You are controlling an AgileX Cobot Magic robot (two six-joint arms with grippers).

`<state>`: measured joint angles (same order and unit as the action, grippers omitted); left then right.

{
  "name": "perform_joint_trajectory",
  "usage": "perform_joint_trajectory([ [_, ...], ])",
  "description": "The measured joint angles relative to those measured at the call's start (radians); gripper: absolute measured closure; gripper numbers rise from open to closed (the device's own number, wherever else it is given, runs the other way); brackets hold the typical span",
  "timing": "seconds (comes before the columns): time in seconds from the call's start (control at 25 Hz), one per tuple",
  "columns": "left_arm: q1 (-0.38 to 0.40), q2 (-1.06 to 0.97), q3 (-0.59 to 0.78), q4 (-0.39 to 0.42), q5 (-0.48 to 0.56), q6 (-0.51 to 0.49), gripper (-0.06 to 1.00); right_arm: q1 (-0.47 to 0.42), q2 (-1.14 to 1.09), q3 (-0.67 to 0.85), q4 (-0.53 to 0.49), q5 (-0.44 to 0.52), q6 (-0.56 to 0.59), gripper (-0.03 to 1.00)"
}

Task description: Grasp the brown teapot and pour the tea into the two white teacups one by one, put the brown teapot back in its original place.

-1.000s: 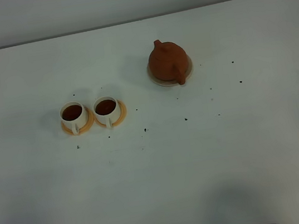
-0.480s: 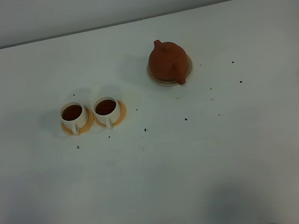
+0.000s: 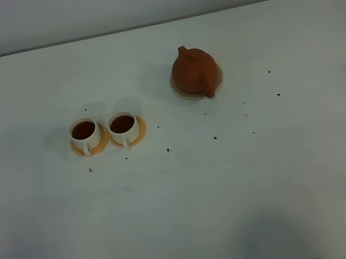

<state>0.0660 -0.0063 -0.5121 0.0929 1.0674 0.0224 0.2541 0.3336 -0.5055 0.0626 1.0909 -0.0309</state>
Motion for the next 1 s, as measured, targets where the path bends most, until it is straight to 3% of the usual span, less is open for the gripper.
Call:
perform_joint_trajectory([
  [1.0, 0.000, 0.000, 0.000, 0.000, 0.000, 0.000, 0.68, 0.000, -0.297, 0.001, 0.005, 0.004, -0.024, 0.67],
])
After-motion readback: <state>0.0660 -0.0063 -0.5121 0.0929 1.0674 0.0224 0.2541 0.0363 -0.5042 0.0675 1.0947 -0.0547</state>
